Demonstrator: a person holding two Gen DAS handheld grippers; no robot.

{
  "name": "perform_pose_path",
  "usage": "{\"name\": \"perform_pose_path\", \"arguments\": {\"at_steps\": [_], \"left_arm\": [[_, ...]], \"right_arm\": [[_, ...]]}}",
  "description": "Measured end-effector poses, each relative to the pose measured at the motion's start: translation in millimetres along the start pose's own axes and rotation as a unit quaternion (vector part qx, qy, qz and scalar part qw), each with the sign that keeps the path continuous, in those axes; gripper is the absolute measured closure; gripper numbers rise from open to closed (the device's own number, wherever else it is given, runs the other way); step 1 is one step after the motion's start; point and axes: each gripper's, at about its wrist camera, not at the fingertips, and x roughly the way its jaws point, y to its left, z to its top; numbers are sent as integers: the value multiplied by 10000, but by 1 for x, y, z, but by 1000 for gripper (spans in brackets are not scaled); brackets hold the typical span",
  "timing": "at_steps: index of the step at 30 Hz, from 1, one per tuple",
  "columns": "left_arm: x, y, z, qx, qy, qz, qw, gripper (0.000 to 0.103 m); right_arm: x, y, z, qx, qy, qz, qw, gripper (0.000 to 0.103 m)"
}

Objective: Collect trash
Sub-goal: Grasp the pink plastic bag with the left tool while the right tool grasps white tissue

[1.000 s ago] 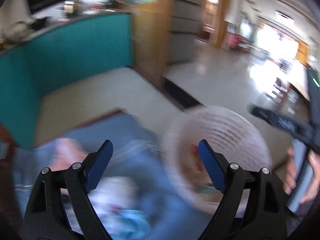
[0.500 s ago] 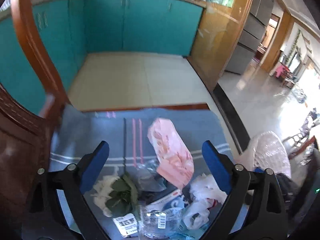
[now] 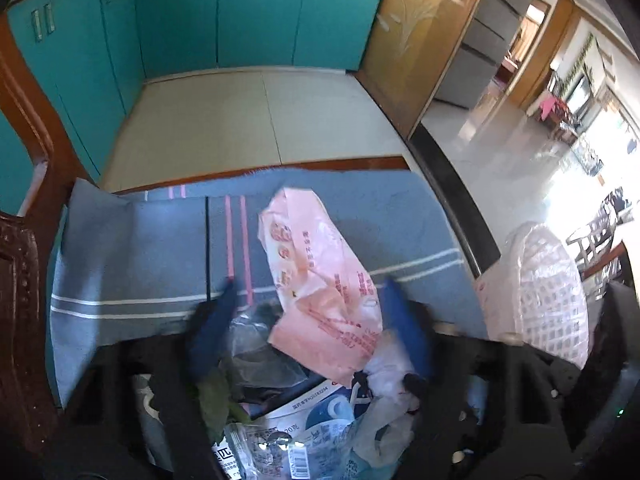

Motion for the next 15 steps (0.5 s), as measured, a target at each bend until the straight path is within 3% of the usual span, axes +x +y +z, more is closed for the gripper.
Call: {"name": "perform_pose_path", "arguments": {"at_steps": [1,2,5,15], "left_arm": [[3,1,-1,-30,70,-29,10000,64],[4,2,-2,-42,75,-43,10000,70],[0,4,-2,-60,-25,-103,9999,78],[-41,7,1,-75,-739,-429,9963,80]], "right_arm": [[-3,-1,-1,-14,-31,0,10000,69],[-5,-1,-1,-12,-54,-6,10000,70],[-12,-5,0,50,-147,-23,9999,72],[-45,-28,5,418,-767,-103,9961,73]]}}
